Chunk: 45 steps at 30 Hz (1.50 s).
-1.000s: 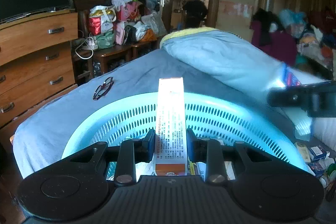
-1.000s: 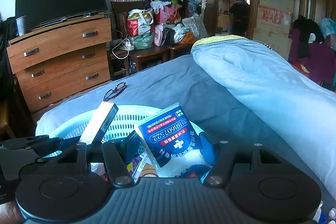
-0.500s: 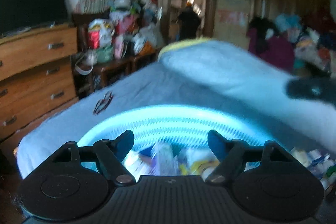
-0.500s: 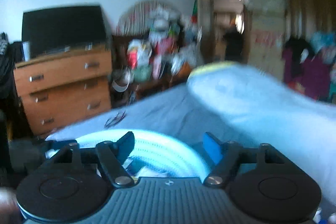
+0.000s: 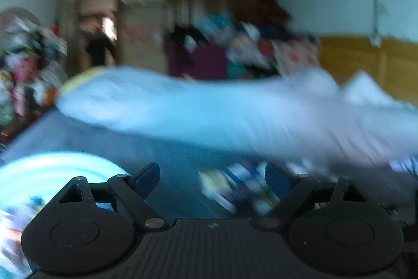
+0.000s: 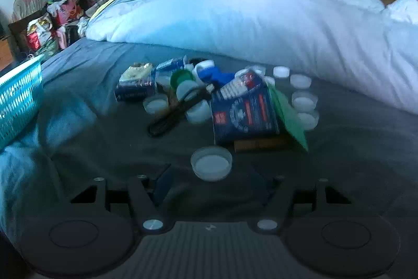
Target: Organize objects
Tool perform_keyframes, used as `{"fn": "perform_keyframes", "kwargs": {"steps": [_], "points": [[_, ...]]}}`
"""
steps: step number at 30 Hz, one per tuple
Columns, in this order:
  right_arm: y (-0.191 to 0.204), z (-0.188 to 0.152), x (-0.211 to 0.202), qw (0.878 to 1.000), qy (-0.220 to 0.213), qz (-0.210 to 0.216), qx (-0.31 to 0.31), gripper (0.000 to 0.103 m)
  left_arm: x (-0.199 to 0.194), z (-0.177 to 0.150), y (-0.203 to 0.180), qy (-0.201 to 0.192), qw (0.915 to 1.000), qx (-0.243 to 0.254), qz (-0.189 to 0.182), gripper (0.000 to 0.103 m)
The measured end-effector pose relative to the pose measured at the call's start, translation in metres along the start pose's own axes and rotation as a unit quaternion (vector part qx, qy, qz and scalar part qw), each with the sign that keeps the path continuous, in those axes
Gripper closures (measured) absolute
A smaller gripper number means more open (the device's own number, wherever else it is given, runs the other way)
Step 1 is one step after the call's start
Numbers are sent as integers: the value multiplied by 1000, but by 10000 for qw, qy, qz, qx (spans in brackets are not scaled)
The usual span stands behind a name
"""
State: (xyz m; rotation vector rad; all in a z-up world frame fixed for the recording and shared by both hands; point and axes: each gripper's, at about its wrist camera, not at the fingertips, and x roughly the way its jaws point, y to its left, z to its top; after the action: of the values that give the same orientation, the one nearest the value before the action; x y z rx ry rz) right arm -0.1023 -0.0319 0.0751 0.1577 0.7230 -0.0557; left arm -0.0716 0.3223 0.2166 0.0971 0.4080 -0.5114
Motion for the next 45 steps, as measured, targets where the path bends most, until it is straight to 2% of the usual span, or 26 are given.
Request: {"fn": "perform_keyframes", "kwargs": {"steps": [1,6,7,8,10,13,14,15,17,18,23,25,27,30,32,33,35,38,41,45], "points": [[-1,-1,6,9999,-9,64,-79,37,15,-9,-12,186,9997,52,-146,17],[-6,1,37,9997,-18,147,-198,43,78,-38,-37,958,9939,252,-476,38],[-9,2,42,9997,-21,150,-196,50,86,-48,-39,1067,9925,289,-516,40],[-8,2,43,9997,-16,154,-170,61,98,-54,-44,1158,9911,326,-573,43],[-14,6,38,9998,-12,190,-35,61,116,-67,-49,1291,9883,403,-708,47],[-25,4,28,9992,-108,265,277,61,145,-76,-65,1401,9839,573,-951,67],[-27,2,27,9987,-112,311,387,61,157,-78,-70,1416,9825,694,-988,76],[-31,1,25,9981,-129,353,486,61,167,-82,-76,1435,9819,812,-930,81],[-38,-2,21,9973,-171,379,598,61,189,-89,-81,1561,9812,975,-573,83],[-38,-2,23,9971,-186,384,623,61,197,-92,-79,1640,9809,903,-524,83],[-40,-6,30,9968,-166,413,664,60,211,-96,-79,1321,9839,1013,-651,79],[-41,-7,30,9965,-169,433,698,60,216,-95,-79,1298,9842,998,-677,71],[-39,-9,29,9963,-181,423,728,60,219,-94,-79,1275,9843,1017,-677,54],[-37,-10,28,9962,-190,428,739,60,219,-90,-82,1099,9863,1033,-665,43],[-36,-10,28,9962,-190,443,719,60,226,-91,-88,1115,9833,1221,-753,45],[-35,-10,28,9964,-200,436,701,60,229,-91,-91,1178,9806,1319,-842,53],[-31,-8,28,9968,-236,417,643,61,232,-94,-96,1251,9775,1433,-909,62],[-29,-5,25,9969,-353,397,588,61,225,-97,-96,1262,9795,1343,-814,62],[-23,0,19,9968,-469,404,502,61,210,-93,-90,1342,9825,1160,-559,63],[-6,16,2,9956,-722,509,321,61,167,-65,-78,1256,9887,822,-67,63]]}}
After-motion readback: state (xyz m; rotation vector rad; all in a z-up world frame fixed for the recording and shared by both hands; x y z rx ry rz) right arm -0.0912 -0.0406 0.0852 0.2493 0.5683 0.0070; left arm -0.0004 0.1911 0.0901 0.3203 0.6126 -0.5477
